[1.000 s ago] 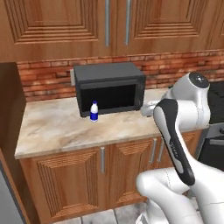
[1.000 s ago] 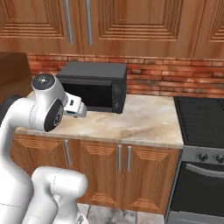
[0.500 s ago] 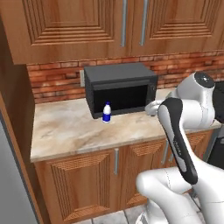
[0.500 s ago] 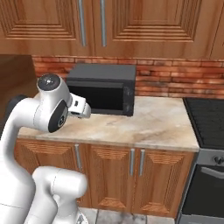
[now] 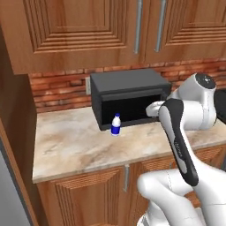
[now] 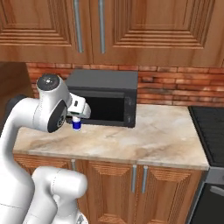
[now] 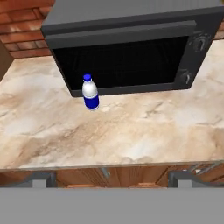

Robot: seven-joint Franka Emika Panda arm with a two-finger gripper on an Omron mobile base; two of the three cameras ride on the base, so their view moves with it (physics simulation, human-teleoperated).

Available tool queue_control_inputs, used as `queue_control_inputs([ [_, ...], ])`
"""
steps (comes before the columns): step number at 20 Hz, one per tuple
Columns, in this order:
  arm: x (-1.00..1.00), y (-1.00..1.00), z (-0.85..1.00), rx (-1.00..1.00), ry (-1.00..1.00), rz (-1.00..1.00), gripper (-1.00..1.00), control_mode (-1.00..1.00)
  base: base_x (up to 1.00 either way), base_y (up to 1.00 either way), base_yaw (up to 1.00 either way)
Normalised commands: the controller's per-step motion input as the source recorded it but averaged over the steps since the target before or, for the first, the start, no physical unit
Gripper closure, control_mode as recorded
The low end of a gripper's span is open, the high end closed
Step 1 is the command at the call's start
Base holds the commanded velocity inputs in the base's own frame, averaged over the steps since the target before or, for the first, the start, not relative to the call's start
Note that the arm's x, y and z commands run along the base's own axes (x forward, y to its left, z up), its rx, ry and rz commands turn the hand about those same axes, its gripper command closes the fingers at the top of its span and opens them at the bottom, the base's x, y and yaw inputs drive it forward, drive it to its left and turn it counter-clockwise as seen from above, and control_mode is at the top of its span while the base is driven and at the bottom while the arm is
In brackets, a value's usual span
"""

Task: Place the drinks on the dining counter in a tight cluster.

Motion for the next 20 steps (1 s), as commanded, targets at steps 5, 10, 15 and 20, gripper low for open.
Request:
queue_control_inputs([
  [5,0.0,0.0,0.0,0.0,0.0,0.0,-1.0,1.0,0.24,0.58,-0.02],
  [10,0.0,0.0,0.0,0.0,0.0,0.0,-1.0,1.0,0.47,0.52,0.0],
  [15,0.0,0.0,0.0,0.0,0.0,0.0,-1.0,1.0,0.95,0.01,0.0],
  [20,0.0,0.0,0.0,0.0,0.0,0.0,-1.0,1.0,0.03,0.0,0.0],
])
